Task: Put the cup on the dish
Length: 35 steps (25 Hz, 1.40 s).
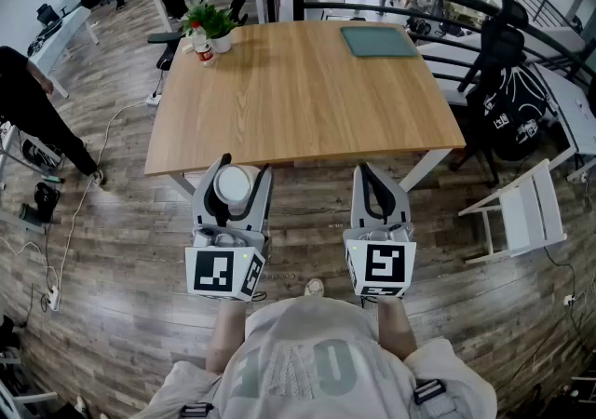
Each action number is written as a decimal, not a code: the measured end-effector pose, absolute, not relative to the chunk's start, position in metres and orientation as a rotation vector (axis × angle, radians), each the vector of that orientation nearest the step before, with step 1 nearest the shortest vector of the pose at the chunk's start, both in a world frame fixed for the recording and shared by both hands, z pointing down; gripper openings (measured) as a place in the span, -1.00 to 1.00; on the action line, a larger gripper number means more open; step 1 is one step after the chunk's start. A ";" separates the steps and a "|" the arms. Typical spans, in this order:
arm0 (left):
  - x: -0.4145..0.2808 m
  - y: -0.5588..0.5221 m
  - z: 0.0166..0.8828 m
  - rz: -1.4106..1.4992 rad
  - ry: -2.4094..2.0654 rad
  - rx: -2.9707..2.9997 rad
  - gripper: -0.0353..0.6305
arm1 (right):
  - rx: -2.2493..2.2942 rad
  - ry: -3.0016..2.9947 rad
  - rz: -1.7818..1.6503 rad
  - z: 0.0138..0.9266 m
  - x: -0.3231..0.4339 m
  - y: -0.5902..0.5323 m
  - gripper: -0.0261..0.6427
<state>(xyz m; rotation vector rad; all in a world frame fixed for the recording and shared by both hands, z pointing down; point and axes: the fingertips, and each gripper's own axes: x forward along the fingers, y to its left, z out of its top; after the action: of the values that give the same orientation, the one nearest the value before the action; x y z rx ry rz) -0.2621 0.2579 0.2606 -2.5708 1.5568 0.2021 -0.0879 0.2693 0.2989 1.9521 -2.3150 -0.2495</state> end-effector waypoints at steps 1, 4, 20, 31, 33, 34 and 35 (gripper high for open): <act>-0.260 0.256 0.260 0.201 1.556 -2.572 -0.11 | 1.952 -2.312 -0.248 0.299 -0.086 0.267 -0.87; -0.256 0.250 0.261 0.196 1.556 -2.574 -0.11 | 1.953 -2.305 -0.243 0.300 -0.079 0.262 -0.87; -0.238 0.232 0.268 0.134 1.602 -2.549 -0.11 | 1.924 -2.329 -0.181 0.323 -0.051 0.255 -0.87; -0.236 0.193 0.276 0.133 1.623 -2.540 -0.11 | 1.940 -2.308 -0.146 0.340 -0.032 0.228 -0.87; -0.229 0.178 0.277 0.127 1.597 -2.544 -0.11 | 1.945 -2.297 -0.151 0.340 -0.027 0.215 -0.87; -0.225 0.170 0.277 0.124 1.584 -2.542 -0.11 | 1.955 -2.292 -0.152 0.339 -0.024 0.207 -0.87; -0.222 0.162 0.276 0.124 1.578 -2.539 -0.11 | 1.965 -2.291 -0.152 0.338 -0.021 0.199 -0.87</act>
<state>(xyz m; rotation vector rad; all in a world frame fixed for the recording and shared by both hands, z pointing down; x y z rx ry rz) -0.2218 0.1620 0.2758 -2.5390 1.5784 0.1240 -0.0212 0.1994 0.3376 1.9650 -2.2912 -0.1520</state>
